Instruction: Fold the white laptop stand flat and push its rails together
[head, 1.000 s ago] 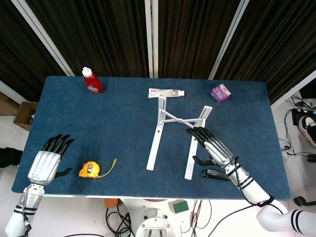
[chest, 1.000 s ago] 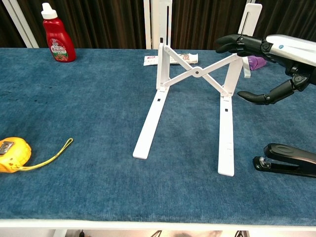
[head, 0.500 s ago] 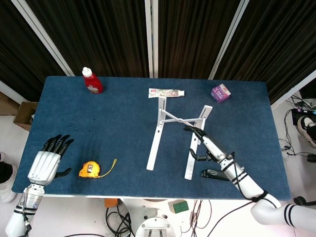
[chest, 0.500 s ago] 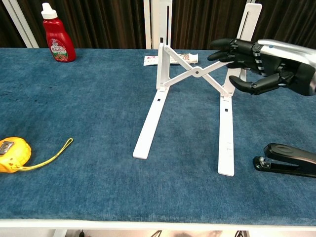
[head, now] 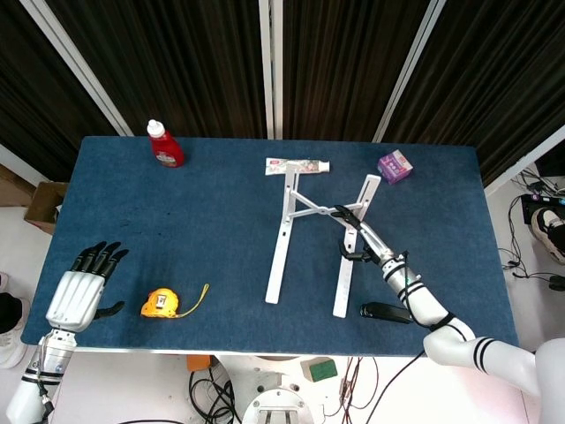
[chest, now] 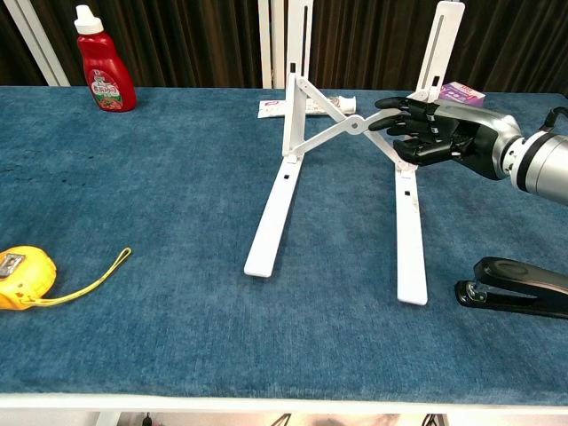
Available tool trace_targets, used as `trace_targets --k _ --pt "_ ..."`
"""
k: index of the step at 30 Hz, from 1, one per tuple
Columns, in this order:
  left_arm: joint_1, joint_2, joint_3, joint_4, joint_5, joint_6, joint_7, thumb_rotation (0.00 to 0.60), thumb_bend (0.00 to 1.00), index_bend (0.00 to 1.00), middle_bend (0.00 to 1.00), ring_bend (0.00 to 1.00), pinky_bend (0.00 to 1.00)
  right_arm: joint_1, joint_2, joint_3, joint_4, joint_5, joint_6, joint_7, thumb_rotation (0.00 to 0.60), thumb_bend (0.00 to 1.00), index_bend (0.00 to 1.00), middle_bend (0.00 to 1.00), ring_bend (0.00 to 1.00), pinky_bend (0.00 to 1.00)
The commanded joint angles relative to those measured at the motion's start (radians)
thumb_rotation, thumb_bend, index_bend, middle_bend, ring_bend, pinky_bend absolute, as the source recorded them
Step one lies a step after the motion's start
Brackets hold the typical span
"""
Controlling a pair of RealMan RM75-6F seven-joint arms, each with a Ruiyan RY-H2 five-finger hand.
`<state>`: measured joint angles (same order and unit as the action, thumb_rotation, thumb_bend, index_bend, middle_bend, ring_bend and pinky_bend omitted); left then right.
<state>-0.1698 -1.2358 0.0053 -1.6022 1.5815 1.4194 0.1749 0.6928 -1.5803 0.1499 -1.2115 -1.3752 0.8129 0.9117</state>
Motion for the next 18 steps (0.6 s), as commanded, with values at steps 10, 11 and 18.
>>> trace_targets --k 10,11,18 --pt "-0.080 0.016 -0.005 -0.018 0.054 -0.076 -0.072 0.600 0.04 0.17 0.10 0.06 0.16 -0.036 0.084 -0.072 -0.130 -0.155 0.117 0.034 0.600 0.58 0.09 0.16 0.02 0.07" --pt "-0.081 0.015 -0.005 -0.020 0.054 -0.076 -0.070 0.600 0.04 0.17 0.10 0.06 0.16 -0.032 0.087 -0.074 -0.143 -0.161 0.115 0.032 0.600 0.58 0.09 0.16 0.02 0.07" --pt "-0.064 0.017 0.007 -0.035 0.057 -0.049 -0.055 0.600 0.04 0.17 0.10 0.06 0.16 0.080 -0.002 0.009 -0.156 -0.089 -0.003 -0.020 0.600 0.58 0.09 0.16 0.02 0.07"
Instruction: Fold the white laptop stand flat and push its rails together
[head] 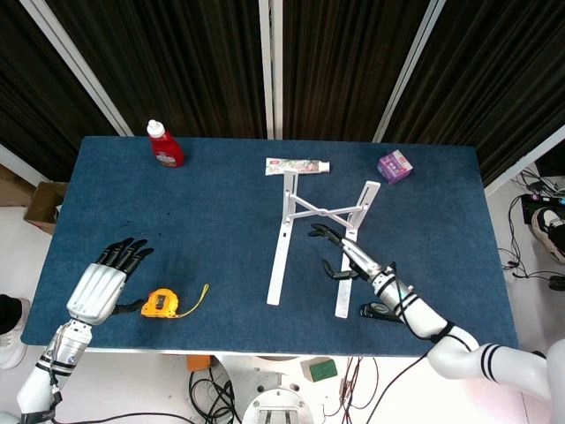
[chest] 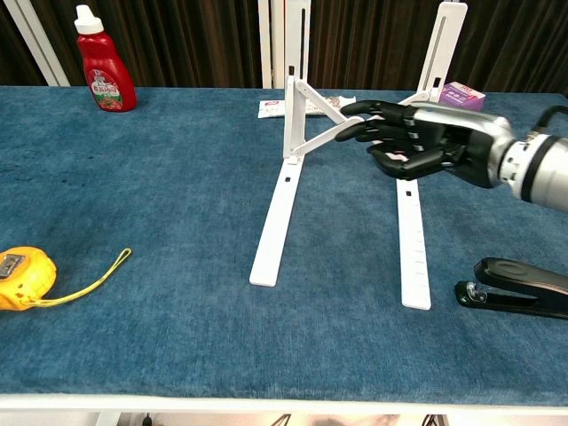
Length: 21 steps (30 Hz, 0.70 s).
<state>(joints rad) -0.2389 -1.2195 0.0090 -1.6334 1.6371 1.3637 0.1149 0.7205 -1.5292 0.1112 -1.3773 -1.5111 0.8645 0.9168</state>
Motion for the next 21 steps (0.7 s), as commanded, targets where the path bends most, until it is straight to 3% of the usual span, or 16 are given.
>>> trace_targets --k 1,7,15,18,21 --pt "0.010 0.001 0.006 -0.007 0.002 0.013 0.008 0.600 0.04 0.17 0.10 0.06 0.16 0.080 -0.081 0.069 0.025 0.072 -0.089 -0.039 0.600 0.58 0.09 0.16 0.02 0.07" --pt "0.036 0.008 0.023 -0.019 0.002 0.041 0.019 0.600 0.04 0.17 0.10 0.06 0.16 0.207 -0.223 0.167 0.179 0.220 -0.223 -0.166 0.600 0.58 0.10 0.16 0.02 0.07" --pt "0.068 0.011 0.037 -0.018 0.005 0.080 0.017 0.600 0.04 0.17 0.10 0.06 0.16 0.250 -0.324 0.205 0.308 0.340 -0.227 -0.338 0.600 0.56 0.10 0.16 0.02 0.07" --pt "0.070 0.008 0.037 -0.013 0.009 0.082 0.014 0.600 0.04 0.17 0.10 0.06 0.16 0.237 -0.320 0.200 0.282 0.347 -0.201 -0.392 0.600 0.55 0.10 0.16 0.02 0.07" --pt "0.071 0.004 0.036 -0.006 0.010 0.084 0.010 0.600 0.04 0.16 0.10 0.06 0.16 0.202 -0.257 0.161 0.159 0.248 -0.147 -0.382 0.600 0.55 0.10 0.16 0.02 0.07"
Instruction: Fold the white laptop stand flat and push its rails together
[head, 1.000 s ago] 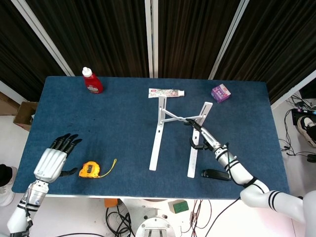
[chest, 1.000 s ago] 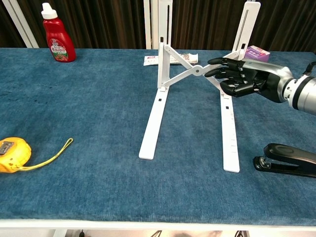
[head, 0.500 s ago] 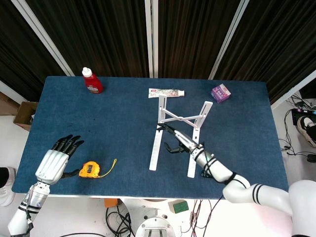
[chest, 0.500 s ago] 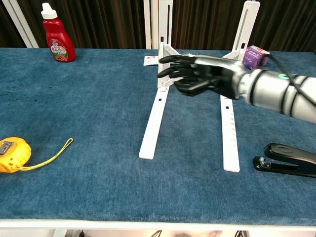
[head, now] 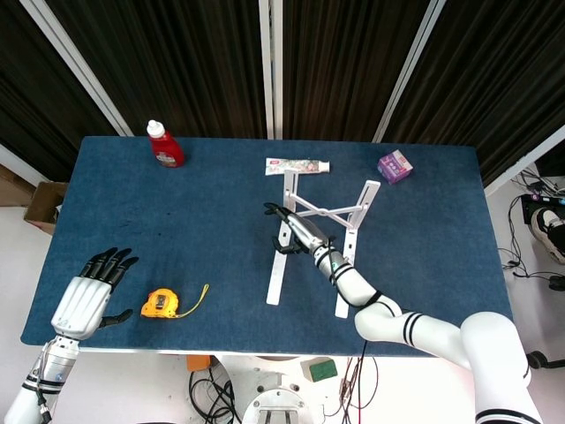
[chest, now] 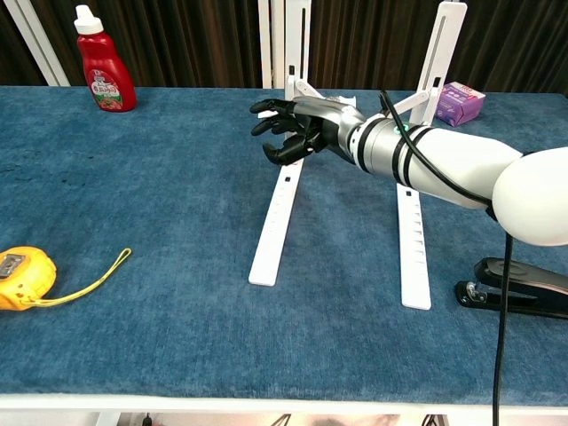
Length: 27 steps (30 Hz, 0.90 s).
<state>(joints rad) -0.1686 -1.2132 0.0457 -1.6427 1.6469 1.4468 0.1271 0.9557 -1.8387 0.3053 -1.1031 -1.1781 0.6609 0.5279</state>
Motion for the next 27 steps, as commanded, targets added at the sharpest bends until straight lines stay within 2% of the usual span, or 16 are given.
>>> trace_targets --k 1,6,10,12,16,21,27 --pt "0.000 -0.003 -0.002 0.005 -0.001 0.000 -0.004 0.600 0.04 0.16 0.10 0.06 0.16 -0.047 0.080 -0.051 -0.160 -0.125 0.078 0.013 0.600 0.55 0.10 0.16 0.02 0.07" --pt "-0.003 -0.012 -0.005 0.019 -0.001 -0.004 -0.007 0.600 0.04 0.17 0.10 0.06 0.16 -0.166 0.261 -0.149 -0.401 -0.323 0.283 0.042 0.600 0.53 0.10 0.16 0.02 0.07" --pt "-0.003 -0.016 -0.006 0.027 -0.004 -0.008 -0.016 0.600 0.04 0.16 0.10 0.06 0.16 -0.286 0.408 -0.204 -0.515 -0.413 0.481 0.051 0.600 0.49 0.10 0.16 0.02 0.07" --pt "-0.004 -0.019 -0.007 0.032 -0.007 -0.009 -0.021 0.600 0.04 0.16 0.10 0.06 0.16 -0.341 0.468 -0.222 -0.542 -0.434 0.564 0.058 0.600 0.44 0.10 0.16 0.02 0.07" --pt "-0.006 -0.024 -0.008 0.037 -0.009 -0.013 -0.028 0.600 0.04 0.16 0.10 0.06 0.16 -0.447 0.581 -0.246 -0.553 -0.428 0.698 0.099 0.600 0.22 0.10 0.16 0.02 0.07" --pt "-0.008 -0.027 -0.007 0.034 -0.005 -0.017 -0.023 0.600 0.04 0.17 0.10 0.06 0.16 -0.497 0.633 -0.227 -0.498 -0.349 0.719 0.182 0.600 0.06 0.10 0.16 0.02 0.07" --pt "-0.002 -0.027 -0.004 0.022 -0.003 -0.010 -0.010 0.600 0.04 0.16 0.10 0.06 0.16 -0.454 0.592 -0.161 -0.373 -0.241 0.606 0.197 0.600 0.00 0.10 0.16 0.02 0.07"
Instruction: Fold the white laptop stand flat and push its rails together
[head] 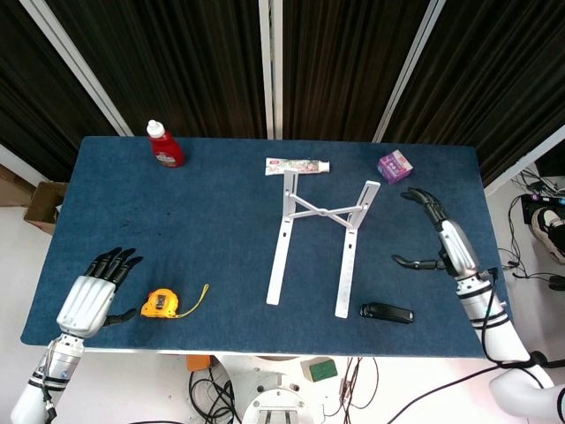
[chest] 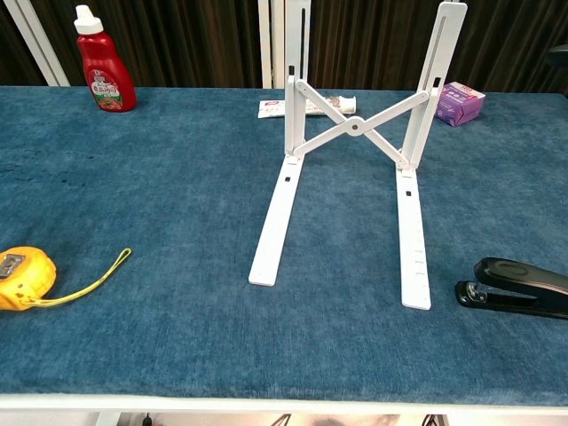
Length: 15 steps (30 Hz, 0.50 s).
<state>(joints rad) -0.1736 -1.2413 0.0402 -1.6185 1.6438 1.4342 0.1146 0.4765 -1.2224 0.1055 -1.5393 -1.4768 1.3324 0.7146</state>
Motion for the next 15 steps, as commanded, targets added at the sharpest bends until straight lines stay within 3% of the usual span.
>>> trace_targets --k 1,8,11,15 --pt "0.006 0.002 0.003 -0.004 -0.001 0.004 0.005 0.600 0.04 0.17 0.10 0.06 0.16 0.037 -0.035 0.049 0.081 0.073 -0.089 0.014 0.600 0.00 0.10 0.15 0.02 0.07" --pt "0.024 0.009 0.011 -0.014 -0.014 0.013 0.013 0.600 0.04 0.17 0.10 0.06 0.16 0.135 -0.118 0.097 0.216 0.155 -0.286 -0.002 0.600 0.00 0.10 0.14 0.02 0.07" --pt "0.029 0.011 0.014 -0.019 -0.015 0.016 0.018 0.600 0.04 0.16 0.10 0.06 0.16 0.165 -0.140 0.088 0.237 0.128 -0.338 0.013 0.600 0.00 0.08 0.13 0.01 0.07" --pt "0.034 0.013 0.014 -0.022 -0.017 0.019 0.020 0.600 0.04 0.16 0.10 0.06 0.16 0.164 -0.152 0.055 0.218 0.048 -0.323 0.069 0.600 0.00 0.08 0.13 0.01 0.07"
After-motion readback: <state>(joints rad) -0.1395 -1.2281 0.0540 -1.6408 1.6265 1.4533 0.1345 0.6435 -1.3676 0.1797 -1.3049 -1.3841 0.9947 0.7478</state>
